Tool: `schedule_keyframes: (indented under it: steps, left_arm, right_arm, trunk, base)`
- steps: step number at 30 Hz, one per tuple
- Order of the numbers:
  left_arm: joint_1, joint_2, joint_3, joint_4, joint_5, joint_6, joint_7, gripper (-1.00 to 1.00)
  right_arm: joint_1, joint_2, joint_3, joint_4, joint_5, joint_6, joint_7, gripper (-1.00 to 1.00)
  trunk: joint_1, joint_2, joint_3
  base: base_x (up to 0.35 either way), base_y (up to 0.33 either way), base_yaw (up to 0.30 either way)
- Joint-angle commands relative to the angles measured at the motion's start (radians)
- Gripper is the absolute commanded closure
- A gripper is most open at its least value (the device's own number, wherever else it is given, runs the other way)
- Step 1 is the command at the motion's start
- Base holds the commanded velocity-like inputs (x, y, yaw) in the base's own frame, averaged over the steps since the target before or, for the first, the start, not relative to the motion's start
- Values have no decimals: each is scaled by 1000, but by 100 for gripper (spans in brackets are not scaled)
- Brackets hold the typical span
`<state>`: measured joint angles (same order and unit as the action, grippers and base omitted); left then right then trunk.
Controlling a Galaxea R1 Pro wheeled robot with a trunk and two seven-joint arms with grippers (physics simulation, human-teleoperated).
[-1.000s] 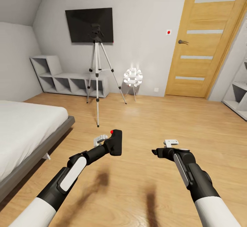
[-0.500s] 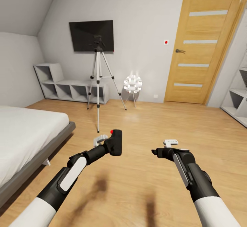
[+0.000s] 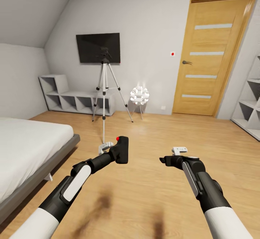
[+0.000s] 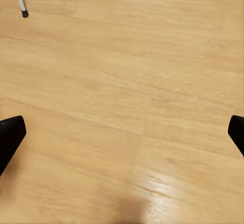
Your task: Attach the digital camera to the camera tripod in the bedroom.
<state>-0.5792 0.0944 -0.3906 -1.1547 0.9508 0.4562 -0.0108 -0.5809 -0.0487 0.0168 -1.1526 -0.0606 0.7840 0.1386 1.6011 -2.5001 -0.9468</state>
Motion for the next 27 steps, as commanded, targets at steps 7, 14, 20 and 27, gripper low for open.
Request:
schedule_keyframes:
  steps: [7, 14, 20, 27]
  left_arm:
    - [-1, 1, -1, 1, 3, 2, -3, 100]
    - [-1, 1, -1, 1, 8, 2, -3, 100]
    - [-1, 2, -1, 0, 12, 2, -3, 100]
    - [-1, 2, 0, -3, 14, 4, -3, 100]
  right_arm:
    - [-1, 0, 1, -1, -5, 4, -2, -100]
    - [-1, 0, 0, -1, -5, 4, -2, -100]
    - [-1, 0, 1, -1, -5, 4, -2, -100]
    - [-1, 0, -1, -1, -5, 5, -2, -100]
  trunk:
    - [-20, 35, 22]
    - [-47, 84, 44]
    - [-70, 126, 63]
    - [-97, 175, 85]
  base:
    - [0, 0, 0]
    - [0, 0, 0]
    - [0, 0, 0]
    - [0, 0, 0]
